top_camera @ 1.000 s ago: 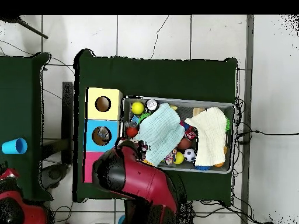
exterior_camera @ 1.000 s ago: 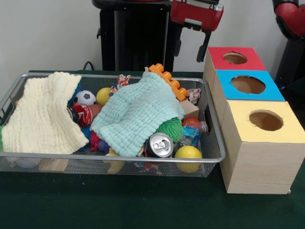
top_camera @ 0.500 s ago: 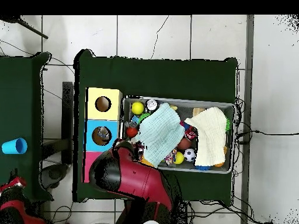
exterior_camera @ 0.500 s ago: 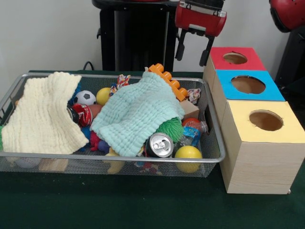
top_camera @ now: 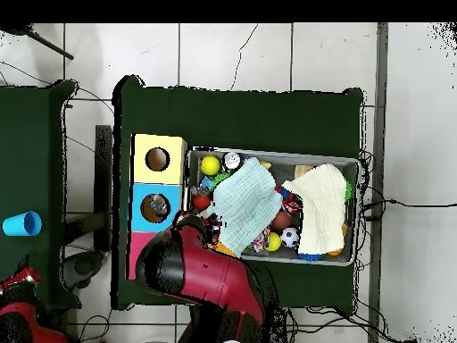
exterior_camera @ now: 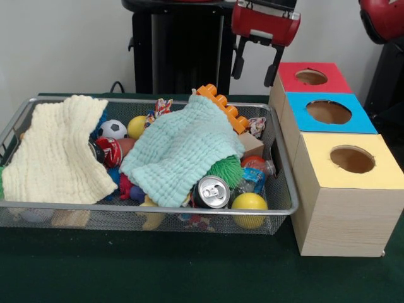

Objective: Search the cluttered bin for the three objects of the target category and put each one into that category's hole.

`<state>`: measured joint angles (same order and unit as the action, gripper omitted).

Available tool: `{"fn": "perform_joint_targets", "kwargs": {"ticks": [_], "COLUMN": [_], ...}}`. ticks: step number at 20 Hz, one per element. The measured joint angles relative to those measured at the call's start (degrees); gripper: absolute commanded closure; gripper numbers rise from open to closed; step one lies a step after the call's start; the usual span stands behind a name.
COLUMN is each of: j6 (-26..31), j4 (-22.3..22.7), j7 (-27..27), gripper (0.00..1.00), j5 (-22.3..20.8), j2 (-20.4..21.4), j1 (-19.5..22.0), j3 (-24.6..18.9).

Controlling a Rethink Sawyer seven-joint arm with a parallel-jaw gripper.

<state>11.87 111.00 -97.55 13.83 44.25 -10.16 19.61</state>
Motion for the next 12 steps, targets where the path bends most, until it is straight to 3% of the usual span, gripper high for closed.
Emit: {"fn": "perform_joint_targets", "kwargs": {"ticks": [12], "j6": [-0.6], "j4": [-0.1], "j7": [0.0], "gripper": [0.0], "j5": [0.1], "j2": [0.0], "j1": [0.0], "j3": [1.8]}}
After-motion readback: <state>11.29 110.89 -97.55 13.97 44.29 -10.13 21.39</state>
